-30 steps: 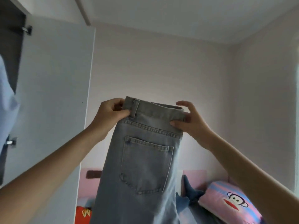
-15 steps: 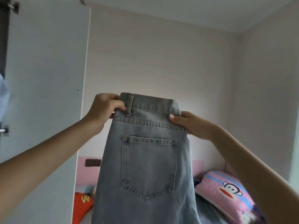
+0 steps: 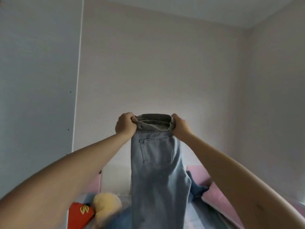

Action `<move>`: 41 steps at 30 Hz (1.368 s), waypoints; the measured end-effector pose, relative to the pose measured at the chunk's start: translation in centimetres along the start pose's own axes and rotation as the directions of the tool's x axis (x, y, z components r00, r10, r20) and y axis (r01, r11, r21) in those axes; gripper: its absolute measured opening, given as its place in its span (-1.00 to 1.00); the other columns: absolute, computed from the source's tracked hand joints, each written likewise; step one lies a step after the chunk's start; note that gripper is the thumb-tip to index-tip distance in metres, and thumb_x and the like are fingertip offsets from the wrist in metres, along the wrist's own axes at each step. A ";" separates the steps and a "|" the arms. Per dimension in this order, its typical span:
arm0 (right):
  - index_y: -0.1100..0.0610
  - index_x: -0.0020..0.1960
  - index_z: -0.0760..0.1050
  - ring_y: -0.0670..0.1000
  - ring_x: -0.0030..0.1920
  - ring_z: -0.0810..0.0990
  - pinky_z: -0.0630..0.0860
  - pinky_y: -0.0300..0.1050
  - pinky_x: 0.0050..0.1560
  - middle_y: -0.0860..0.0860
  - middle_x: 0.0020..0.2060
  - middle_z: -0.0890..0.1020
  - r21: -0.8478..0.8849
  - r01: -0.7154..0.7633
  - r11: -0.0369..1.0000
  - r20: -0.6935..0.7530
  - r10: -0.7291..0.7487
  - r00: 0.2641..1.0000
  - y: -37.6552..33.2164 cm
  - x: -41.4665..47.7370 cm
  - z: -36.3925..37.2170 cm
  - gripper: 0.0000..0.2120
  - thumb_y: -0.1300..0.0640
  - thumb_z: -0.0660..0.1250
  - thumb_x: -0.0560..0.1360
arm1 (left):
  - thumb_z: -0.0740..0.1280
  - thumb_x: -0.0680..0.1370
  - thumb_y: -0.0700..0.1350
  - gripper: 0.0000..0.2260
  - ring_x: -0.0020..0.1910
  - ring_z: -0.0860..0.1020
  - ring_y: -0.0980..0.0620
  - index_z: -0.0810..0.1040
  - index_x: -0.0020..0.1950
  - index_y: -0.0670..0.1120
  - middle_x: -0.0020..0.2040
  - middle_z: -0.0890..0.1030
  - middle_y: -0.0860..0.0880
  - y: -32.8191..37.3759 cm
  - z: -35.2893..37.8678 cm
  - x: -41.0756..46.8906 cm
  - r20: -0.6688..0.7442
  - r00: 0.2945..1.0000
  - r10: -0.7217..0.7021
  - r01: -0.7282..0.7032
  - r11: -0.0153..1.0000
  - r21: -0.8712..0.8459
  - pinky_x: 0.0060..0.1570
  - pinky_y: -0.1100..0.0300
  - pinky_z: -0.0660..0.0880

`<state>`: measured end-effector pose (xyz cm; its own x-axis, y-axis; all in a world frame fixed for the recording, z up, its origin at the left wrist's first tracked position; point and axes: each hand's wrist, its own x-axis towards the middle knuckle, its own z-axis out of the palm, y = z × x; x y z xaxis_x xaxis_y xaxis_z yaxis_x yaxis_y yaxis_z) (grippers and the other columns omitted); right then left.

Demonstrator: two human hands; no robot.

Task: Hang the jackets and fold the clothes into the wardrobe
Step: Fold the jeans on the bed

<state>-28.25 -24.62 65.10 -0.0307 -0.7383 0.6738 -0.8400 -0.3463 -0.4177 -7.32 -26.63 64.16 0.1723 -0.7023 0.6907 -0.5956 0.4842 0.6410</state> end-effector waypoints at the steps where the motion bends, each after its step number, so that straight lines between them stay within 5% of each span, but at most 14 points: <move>1: 0.24 0.02 0.44 0.07 -0.13 0.49 0.32 -0.16 -0.22 0.15 -0.16 0.55 0.046 0.020 0.999 -0.044 -0.018 0.999 -0.3 1.1 -0.6 -0.81 0.39 0.23 0.43 | 0.22 0.43 -0.40 -0.78 -0.19 0.46 -0.07 0.52 -0.20 -0.10 -0.18 0.53 -0.04 0.8 -0.2 1.0 -0.058 0.998 0.031 -0.032 0.999 -0.002 -0.28 0.14 0.30; 6: 0.28 0.05 0.47 0.02 -0.12 0.47 0.33 -0.17 -0.21 0.10 -0.17 0.53 0.121 0.062 0.991 -0.156 -0.043 0.987 -0.1 2.3 -2.9 -0.77 0.44 0.29 0.41 | 0.21 0.41 -0.42 -0.76 -0.15 0.50 -0.13 0.42 -0.19 -0.07 -0.15 0.56 -0.07 2.4 -0.5 1.8 -0.141 0.962 0.235 -0.238 0.971 -0.001 -0.27 0.04 0.41; 12: 0.27 -0.01 0.50 0.00 -0.16 0.47 0.31 -0.20 -0.25 0.10 -0.18 0.55 0.070 0.035 0.997 -0.059 -0.030 0.998 2.5 -8.1 -1.6 -0.76 0.42 0.40 0.34 | 0.37 0.42 -0.33 -0.69 -0.17 0.56 -0.10 0.27 -0.10 -0.06 -0.16 0.56 -0.08 -2.5 0.3 -7.5 0.029 0.952 0.306 -0.299 0.943 -0.144 -0.28 -0.04 0.49; 16: 0.11 -0.16 0.44 0.05 -0.22 0.46 0.32 -0.12 -0.22 0.03 -0.20 0.48 -0.065 0.103 0.993 0.219 -0.086 0.972 5.6 -21.3 2.6 -0.79 0.37 0.31 0.32 | 0.40 0.41 -0.26 -0.72 -0.19 0.54 0.02 0.34 -0.06 -0.03 -0.16 0.54 0.04 -9.2 0.7 -20.4 0.242 0.943 0.229 -0.173 0.957 -0.233 -0.24 0.16 0.45; 20: 0.10 -0.19 0.46 0.10 -0.22 0.52 0.45 -0.03 -0.22 0.03 -0.21 0.49 -0.053 -0.060 0.997 0.540 0.079 0.838 8.9 -38.2 9.8 -0.89 0.24 0.23 0.30 | 0.29 0.33 -0.26 -0.75 -0.22 0.50 -0.03 0.38 -0.16 0.08 -0.21 0.49 0.03 -18.2 0.7 -36.3 0.617 0.773 0.149 -0.076 0.987 -0.143 -0.24 0.01 0.47; 23: 0.04 -0.15 0.47 0.15 -0.15 0.56 0.50 0.02 -0.22 0.03 -0.12 0.51 -0.115 -0.192 0.975 0.711 0.216 0.669 10.4 -50.0 15.9 -0.88 0.21 0.27 0.34 | 0.24 0.29 -0.32 -0.69 -0.25 0.46 0.01 0.30 -0.28 0.11 -0.26 0.38 0.10 -24.5 0.0 -47.5 0.802 0.597 -0.031 0.034 0.999 0.013 -0.26 0.10 0.40; 27: 0.13 -0.01 0.51 0.22 -0.01 0.56 0.46 -0.02 -0.14 0.12 0.02 0.54 -0.218 -0.291 0.931 0.885 0.315 0.344 9.6 -62.4 22.3 -0.84 0.23 0.27 0.42 | 0.15 0.19 -0.37 -0.55 -0.28 0.41 0.06 0.35 -0.24 0.22 -0.30 0.38 0.12 -31.6 -2.6 -60.5 0.925 0.315 -0.210 0.120 0.976 0.181 -0.28 0.10 0.35; 30: 0.15 0.12 0.50 0.17 0.07 0.54 0.43 -0.08 -0.08 0.12 0.10 0.53 -0.269 -0.222 0.937 0.957 0.286 0.047 8.3 -69.2 25.5 -0.75 0.27 0.27 0.44 | 0.09 0.14 -0.39 -0.55 -0.32 0.34 0.16 0.32 -0.33 0.21 -0.32 0.36 0.11 -34.3 -4.9 -67.5 0.943 0.151 -0.297 0.127 0.952 0.280 -0.33 0.14 0.26; 34: 0.13 0.21 0.48 0.14 0.20 0.48 0.47 0.01 0.15 0.09 0.18 0.48 -0.277 -0.164 0.947 0.948 0.242 -0.208 7.8 -75.2 27.8 -0.69 0.24 0.28 0.48 | 0.12 0.20 -0.44 -0.63 -0.28 0.33 0.23 0.29 -0.36 0.08 -0.30 0.38 0.11 -35.6 -6.5 -73.8 0.928 -0.015 -0.372 0.235 0.901 0.365 -0.33 0.25 0.23; 36: 0.20 0.31 0.44 0.14 0.29 0.42 0.42 -0.05 0.21 0.13 0.29 0.44 -0.237 -0.182 0.954 0.897 0.143 -0.419 8.9 -78.3 29.5 -0.60 0.39 0.21 0.49 | 0.18 0.32 -0.43 -0.64 -0.19 0.47 0.12 0.50 -0.20 0.03 -0.20 0.47 0.09 -38.2 -6.0 -77.4 0.899 -0.222 -0.377 0.269 0.863 0.428 -0.27 0.39 0.31; 38: 0.22 0.36 0.41 0.12 0.31 0.43 0.40 -0.12 0.24 0.14 0.33 0.45 -0.312 -0.277 0.909 0.887 0.173 -0.429 10.9 -80.0 30.8 -0.53 0.47 0.11 0.49 | 0.18 0.40 -0.45 -0.66 0.02 0.56 0.00 0.59 0.00 -0.12 -0.06 0.56 -0.01 -40.3 -4.7 -79.0 0.828 -0.369 -0.422 0.311 0.784 0.537 -0.09 0.38 0.42; 40: 0.18 0.38 0.38 0.11 0.28 0.46 0.40 -0.09 0.25 0.12 0.33 0.44 -0.460 -0.470 0.753 0.884 0.435 -0.169 13.8 -80.9 32.5 -0.55 0.40 0.12 0.51 | 0.20 0.43 -0.43 -0.67 0.14 0.53 -0.03 0.56 0.05 -0.10 0.08 0.55 -0.05 -42.1 -3.0 -79.3 0.821 -0.231 -0.522 0.375 0.731 0.570 0.10 0.24 0.42; 41: 0.18 0.38 0.35 0.13 0.27 0.46 0.40 -0.06 0.24 0.13 0.33 0.42 -0.488 -0.590 0.643 0.804 0.594 -0.017 15.1 -80.3 32.8 -0.57 0.35 0.15 0.53 | 0.23 0.44 -0.42 -0.67 0.18 0.50 -0.05 0.54 0.10 -0.12 0.14 0.52 -0.08 -42.3 -2.1 -78.7 0.813 -0.082 -0.577 0.396 0.730 0.557 0.15 0.20 0.39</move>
<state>-20.70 10.51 -15.29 -0.0630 -0.6587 -0.7498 -0.7866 0.4951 -0.3689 5.97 9.26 -16.54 -0.3086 -0.6459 -0.6983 -0.8037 -0.2157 0.5546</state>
